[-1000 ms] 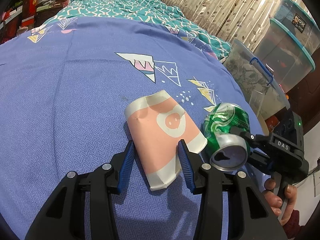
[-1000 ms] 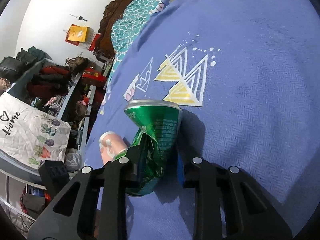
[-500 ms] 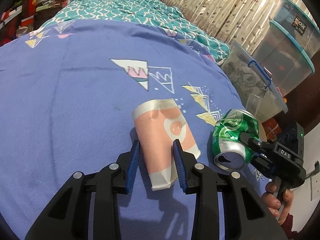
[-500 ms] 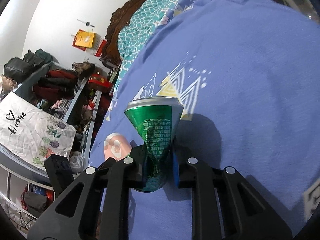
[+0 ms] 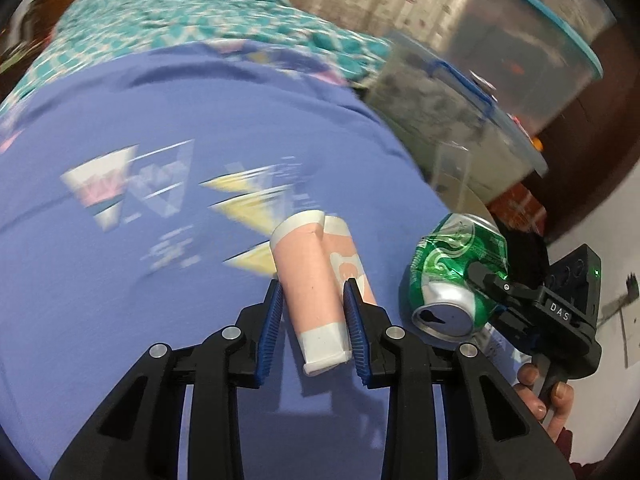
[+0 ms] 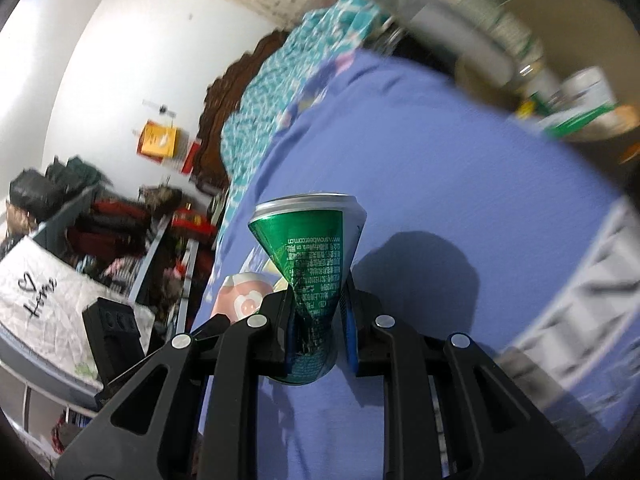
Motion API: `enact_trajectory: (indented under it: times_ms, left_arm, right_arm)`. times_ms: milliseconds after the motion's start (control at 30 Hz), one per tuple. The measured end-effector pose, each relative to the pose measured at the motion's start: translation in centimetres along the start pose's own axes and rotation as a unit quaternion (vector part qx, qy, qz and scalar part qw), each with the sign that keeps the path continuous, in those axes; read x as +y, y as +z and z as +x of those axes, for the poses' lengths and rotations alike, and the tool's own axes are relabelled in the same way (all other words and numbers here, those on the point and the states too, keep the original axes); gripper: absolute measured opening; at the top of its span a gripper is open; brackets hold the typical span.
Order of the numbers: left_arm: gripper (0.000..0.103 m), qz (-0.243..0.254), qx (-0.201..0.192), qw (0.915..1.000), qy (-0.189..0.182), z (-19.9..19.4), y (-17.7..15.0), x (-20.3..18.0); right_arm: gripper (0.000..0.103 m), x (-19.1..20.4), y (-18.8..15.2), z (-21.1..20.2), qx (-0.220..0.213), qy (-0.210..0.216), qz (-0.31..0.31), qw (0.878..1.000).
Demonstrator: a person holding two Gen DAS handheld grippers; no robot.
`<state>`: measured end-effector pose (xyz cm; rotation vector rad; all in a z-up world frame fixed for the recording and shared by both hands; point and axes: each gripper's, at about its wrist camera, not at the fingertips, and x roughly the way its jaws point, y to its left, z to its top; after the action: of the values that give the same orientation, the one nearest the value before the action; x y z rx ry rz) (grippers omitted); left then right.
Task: Collect trash
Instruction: 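Carry cup and can to the beige bin and open both tools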
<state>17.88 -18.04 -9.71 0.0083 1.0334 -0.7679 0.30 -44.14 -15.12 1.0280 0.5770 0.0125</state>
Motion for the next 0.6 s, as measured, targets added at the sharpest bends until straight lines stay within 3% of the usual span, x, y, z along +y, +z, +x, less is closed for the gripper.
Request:
enact_trajectory:
  times_ms: [333, 467, 533, 567, 600]
  left_arm:
    - [0.029, 0.089, 0.041, 0.9938, -0.052, 7.9, 6.7, -12.4]
    - [0.029, 0.125, 0.05, 0.9883, -0.071, 11.3, 9.4, -18.3]
    - [0.035, 0.138, 0.057, 0.9855, -0.08, 13.1, 10.1, -21.1]
    - [0.044, 0.142, 0.06, 0.9849, -0.079, 14.0, 10.4, -22.1]
    - [0.065, 0.146, 0.065, 0.9841, -0.077, 14.9, 10.6, -23.0]
  right_arm:
    - [0.021, -7.8, 7.0, -9.1, -0.117, -0.047, 0.045, 0.991]
    - [0.021, -9.5, 9.8, -10.7, -0.142, -0.084, 0.04, 0.986]
    - [0.021, -10.0, 11.3, -10.7, -0.146, -0.108, 0.028, 0.983]
    - [0.024, -10.2, 11.8, -10.4, -0.144, -0.119, 0.023, 0.982]
    - [0.027, -10.6, 12.5, -9.7, -0.132, -0.143, 0.014, 0.981]
